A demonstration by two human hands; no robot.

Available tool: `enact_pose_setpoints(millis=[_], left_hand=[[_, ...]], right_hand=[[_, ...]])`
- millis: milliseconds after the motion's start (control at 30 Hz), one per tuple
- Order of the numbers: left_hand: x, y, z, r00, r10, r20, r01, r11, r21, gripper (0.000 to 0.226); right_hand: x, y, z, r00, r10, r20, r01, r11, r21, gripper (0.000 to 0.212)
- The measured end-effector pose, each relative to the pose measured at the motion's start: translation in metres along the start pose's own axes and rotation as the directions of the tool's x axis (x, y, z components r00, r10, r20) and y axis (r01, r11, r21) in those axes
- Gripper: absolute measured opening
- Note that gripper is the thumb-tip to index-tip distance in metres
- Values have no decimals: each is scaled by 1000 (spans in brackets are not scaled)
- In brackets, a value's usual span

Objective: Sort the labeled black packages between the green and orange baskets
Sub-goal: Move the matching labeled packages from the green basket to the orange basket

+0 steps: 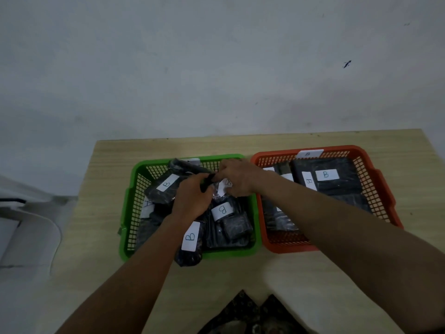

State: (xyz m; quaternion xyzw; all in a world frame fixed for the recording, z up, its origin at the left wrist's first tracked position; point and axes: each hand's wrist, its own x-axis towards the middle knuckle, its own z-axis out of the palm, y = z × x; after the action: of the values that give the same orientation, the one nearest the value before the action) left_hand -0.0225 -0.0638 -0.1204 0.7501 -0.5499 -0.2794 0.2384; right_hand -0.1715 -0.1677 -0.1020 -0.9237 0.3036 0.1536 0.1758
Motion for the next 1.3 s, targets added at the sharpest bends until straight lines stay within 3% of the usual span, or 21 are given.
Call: enact_pose_setpoints(millis=[100, 200, 267, 333, 500, 567, 667, 767, 867, 967, 1067, 1167, 1300], left_hand=[[0, 0, 0, 998, -36, -61, 33, 998, -49, 35], [-3, 8, -3, 987, -66, -147, 43, 987, -157, 34], [-5, 18, -2, 983, -91, -157, 49, 967, -252, 36], [-7, 33, 0, 987, -91, -130, 40, 934, -354, 36], [-16, 71, 19, 996, 38, 77, 16, 796, -605, 21], [-20, 85, 31, 992, 36, 120, 53, 744, -666, 21], [-22, 102, 45, 986, 26, 165, 96, 723, -685, 29], [-20, 117, 60, 963, 71, 260, 124, 741, -661, 39], [-14, 137, 81, 946, 74, 315, 127, 809, -574, 45], [0, 156, 101, 961, 156, 230, -59, 924, -379, 37], [17, 169, 115, 941, 328, 80, -318, 941, -118, 27], [38, 175, 127, 922, 376, 86, -381, 923, 47, 30], [68, 180, 140, 954, 260, 149, -283, 946, 158, 50]], right_hand=[[-2, 1, 0, 998, -6, -56, 14, 990, 140, 38], [-14, 3, 6, 956, 140, -258, 6, 870, 493, 33], [-27, 3, 8, 874, 322, -365, 52, 685, 727, 47], [-44, 2, 7, 821, 466, -330, 99, 453, 886, 60], [-90, 10, 11, 760, 620, -197, 264, -17, 965, 33], [-109, 17, 16, 736, 661, -149, 293, -112, 949, 27], [-137, 33, 25, 708, 691, -146, 309, -117, 944, 23], [-170, 54, 36, 706, 696, -130, 286, -113, 951, 36], [-202, 80, 51, 692, 712, -119, 235, -66, 970, 43], [-227, 106, 67, 561, 824, -87, 259, -74, 963, 40], [-241, 134, 78, 463, 886, -32, 174, -56, 983, 37], [-238, 156, 76, 478, 875, -79, 30, 73, 997, 32], [-215, 177, 67, 567, 817, -108, -104, 202, 974, 39]])
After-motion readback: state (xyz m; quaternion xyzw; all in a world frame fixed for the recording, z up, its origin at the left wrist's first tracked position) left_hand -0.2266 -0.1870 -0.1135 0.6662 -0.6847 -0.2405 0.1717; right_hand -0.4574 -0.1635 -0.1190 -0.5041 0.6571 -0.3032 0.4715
